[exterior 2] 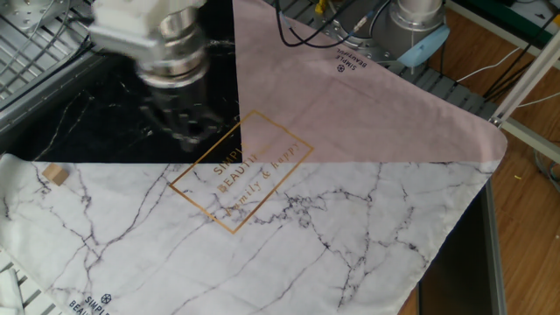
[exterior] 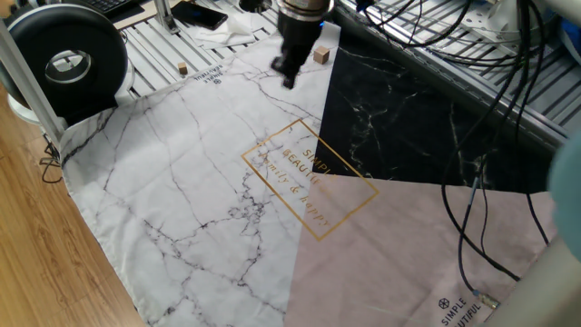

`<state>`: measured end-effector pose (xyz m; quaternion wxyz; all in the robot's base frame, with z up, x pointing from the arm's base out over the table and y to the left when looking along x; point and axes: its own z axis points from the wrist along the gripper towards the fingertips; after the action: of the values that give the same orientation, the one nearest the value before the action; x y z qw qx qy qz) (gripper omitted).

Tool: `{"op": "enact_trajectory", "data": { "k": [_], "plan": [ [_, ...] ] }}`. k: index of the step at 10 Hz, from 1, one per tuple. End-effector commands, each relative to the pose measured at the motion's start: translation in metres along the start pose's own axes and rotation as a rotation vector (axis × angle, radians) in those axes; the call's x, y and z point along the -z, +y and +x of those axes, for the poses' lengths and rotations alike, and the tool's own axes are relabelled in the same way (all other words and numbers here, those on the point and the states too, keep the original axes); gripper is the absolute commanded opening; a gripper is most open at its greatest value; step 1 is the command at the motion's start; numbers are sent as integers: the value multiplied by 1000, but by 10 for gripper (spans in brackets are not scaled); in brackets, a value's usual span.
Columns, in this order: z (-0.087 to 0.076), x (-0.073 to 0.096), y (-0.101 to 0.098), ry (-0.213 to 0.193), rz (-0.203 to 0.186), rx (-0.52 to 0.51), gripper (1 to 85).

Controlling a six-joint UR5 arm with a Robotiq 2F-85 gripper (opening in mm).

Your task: Pick up the small block on the left and move it to the right

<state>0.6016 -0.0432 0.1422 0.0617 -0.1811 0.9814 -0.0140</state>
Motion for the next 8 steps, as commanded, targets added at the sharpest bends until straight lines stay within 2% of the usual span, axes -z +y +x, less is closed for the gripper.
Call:
{"op": "enact_trajectory", "data": {
  "k": [1, 2, 3, 4, 5, 6, 7, 8],
  "plan": [
    [-21, -31, -78, -31, 106, 35, 10],
    [-31, -33, -97, -35, 97, 53, 10],
    [-39, -32, -109, -41, 78, 53, 10],
    [-48, -30, -123, -44, 99, 54, 10],
    [-53, -28, -137, -48, 147, 56, 10],
    [-49, -28, -132, -40, 127, -4, 10],
    [-47, -30, -113, -30, 54, -24, 10],
    [-39, -31, -100, 0, 2, -56, 10]
  ]
}}
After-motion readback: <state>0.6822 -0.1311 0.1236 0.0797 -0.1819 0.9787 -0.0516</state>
